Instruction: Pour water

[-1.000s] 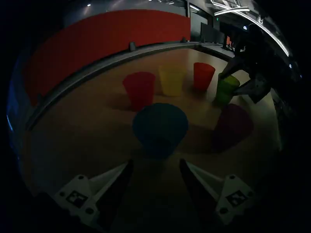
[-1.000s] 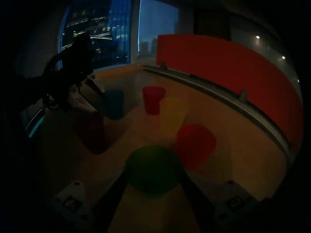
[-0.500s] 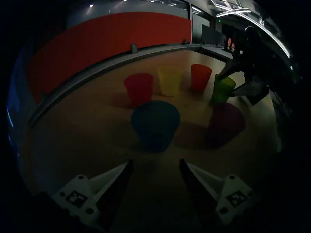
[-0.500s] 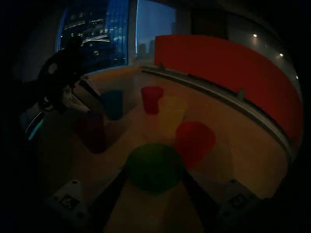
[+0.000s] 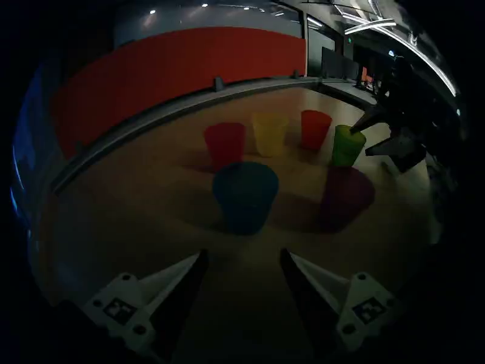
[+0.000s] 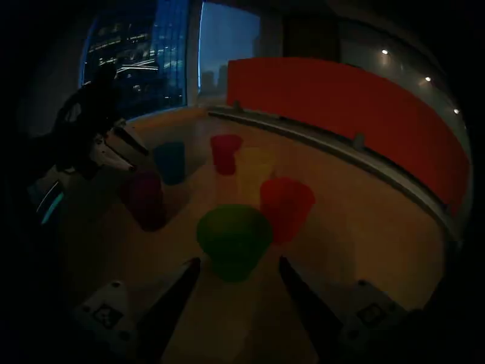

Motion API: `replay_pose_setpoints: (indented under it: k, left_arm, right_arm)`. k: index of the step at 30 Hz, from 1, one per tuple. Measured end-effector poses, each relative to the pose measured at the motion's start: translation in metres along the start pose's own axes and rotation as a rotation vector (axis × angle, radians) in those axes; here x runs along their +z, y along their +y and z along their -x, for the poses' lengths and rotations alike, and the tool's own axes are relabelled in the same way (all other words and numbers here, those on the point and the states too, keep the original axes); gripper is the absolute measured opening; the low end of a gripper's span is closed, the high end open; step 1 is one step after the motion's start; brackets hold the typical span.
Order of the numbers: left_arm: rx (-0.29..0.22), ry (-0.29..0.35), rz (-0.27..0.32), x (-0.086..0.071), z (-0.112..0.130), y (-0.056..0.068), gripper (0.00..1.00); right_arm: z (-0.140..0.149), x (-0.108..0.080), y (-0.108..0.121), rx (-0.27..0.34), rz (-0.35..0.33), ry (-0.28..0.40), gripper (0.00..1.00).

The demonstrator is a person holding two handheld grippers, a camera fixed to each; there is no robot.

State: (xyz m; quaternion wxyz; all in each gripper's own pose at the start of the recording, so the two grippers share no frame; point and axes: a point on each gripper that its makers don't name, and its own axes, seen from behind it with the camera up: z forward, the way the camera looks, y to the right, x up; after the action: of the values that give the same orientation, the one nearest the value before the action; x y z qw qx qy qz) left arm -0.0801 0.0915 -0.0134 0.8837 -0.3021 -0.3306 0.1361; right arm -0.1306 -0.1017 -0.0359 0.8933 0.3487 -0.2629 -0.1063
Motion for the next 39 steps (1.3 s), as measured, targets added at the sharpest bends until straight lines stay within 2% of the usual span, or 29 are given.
replay_pose_setpoints:
  k: [8, 12, 21, 30, 39]
  left_arm:
    - [-0.065, 0.072, -0.045, -0.019, -0.007, -0.003, 0.87]
    - [-0.099, 0.133, -0.077, -0.033, -0.018, -0.006, 0.87]
    - [-0.155, 0.329, -0.219, -0.073, -0.045, -0.028, 0.87]
    - [-0.180, 0.493, -0.394, -0.112, -0.065, -0.055, 0.87]
    - [-0.182, 0.653, -0.538, -0.150, -0.082, -0.064, 0.87]
  right_arm:
    - [-0.011, -0.027, -0.005, 0.068, 0.051, 0.093, 1.00]
    - [-0.023, -0.040, -0.009, 0.090, 0.083, 0.156, 1.00]
    - [-0.061, -0.070, -0.005, 0.127, 0.192, 0.332, 1.00]
    - [-0.083, -0.098, 0.011, 0.145, 0.359, 0.463, 1.00]
    - [-0.110, -0.134, 0.036, 0.167, 0.536, 0.605, 1.00]
